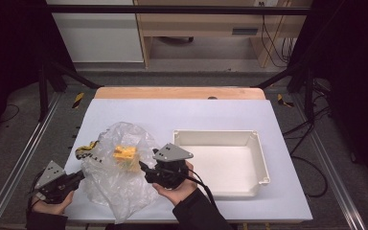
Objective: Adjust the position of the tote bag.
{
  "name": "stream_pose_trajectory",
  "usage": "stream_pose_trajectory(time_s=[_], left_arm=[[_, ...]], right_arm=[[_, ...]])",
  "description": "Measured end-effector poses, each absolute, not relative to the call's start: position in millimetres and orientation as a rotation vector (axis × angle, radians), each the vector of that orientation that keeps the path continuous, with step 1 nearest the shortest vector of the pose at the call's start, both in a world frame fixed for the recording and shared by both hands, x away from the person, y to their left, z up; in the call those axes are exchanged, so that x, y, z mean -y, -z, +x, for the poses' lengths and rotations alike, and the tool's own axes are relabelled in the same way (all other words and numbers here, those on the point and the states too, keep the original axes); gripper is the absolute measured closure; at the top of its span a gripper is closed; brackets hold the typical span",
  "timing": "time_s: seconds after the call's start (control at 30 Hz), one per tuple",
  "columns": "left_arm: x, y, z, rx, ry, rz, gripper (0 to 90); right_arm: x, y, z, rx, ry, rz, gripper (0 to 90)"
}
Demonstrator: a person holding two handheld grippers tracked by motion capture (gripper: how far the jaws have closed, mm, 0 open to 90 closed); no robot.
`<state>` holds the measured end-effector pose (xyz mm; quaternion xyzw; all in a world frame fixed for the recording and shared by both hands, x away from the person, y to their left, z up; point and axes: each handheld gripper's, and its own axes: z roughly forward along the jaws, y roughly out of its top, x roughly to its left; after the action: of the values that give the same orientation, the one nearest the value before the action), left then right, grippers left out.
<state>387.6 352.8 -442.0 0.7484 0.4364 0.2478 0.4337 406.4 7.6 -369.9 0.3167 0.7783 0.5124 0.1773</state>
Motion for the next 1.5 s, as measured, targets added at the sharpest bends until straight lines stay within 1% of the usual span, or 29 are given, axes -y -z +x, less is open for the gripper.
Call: stream_pose_trajectory(time_s=[0.17,0.37,0.53,0.7,0.73,0.8,0.83,0.87,0.93,0.97,1.0,1.03,1.07,1.23,1.5], left_arm=[[-352,441,386,-1.075,-0.612,1.86,89.9],[-353,440,385,-1.073,-0.615,1.853,89.9],[-352,440,384,-1.069,-0.613,1.853,89.9],[-353,440,384,-1.069,-0.615,1.848,89.9],[-353,440,383,-1.069,-0.615,1.847,89.9],[-353,439,383,-1.069,-0.615,1.846,89.9],[-353,439,383,-1.069,-0.615,1.846,89.9],[-354,439,383,-1.069,-0.619,1.846,89.9],[-354,439,383,-1.072,-0.616,1.842,89.9],[-354,439,383,-1.072,-0.616,1.842,89.9],[-354,439,383,-1.071,-0.619,1.843,89.9],[-355,439,383,-1.071,-0.617,1.842,89.9],[-355,439,383,-1.071,-0.617,1.843,89.9],[-355,440,383,-1.072,-0.615,1.844,89.9],[-354,439,383,-1.071,-0.62,1.843,90.0]], right_arm=[[-21,376,405,-2.238,-1.467,0.874,44.3],[-43,386,401,-2.287,-1.446,0.817,40.1],[-62,393,400,-2.339,-1.428,0.778,34.2],[-74,401,400,-2.361,-1.389,0.74,35.1],[-77,404,399,-2.359,-1.363,0.731,42.1],[-78,407,399,-2.342,-1.36,0.722,49.8],[-78,407,399,-2.342,-1.36,0.722,49.8],[-78,409,398,-2.33,-1.342,0.729,61.4],[-77,410,401,-2.341,-1.331,0.747,72.4],[-77,410,401,-2.341,-1.331,0.747,72.4],[-76,411,402,-2.345,-1.33,0.754,77.7],[-73,410,404,-2.345,-1.324,0.767,86.4],[-72,410,405,-2.343,-1.326,0.776,89.5],[-63,405,407,-2.335,-1.35,0.789,90.0],[-35,380,413,-2.209,-1.423,0.837,90.0]])
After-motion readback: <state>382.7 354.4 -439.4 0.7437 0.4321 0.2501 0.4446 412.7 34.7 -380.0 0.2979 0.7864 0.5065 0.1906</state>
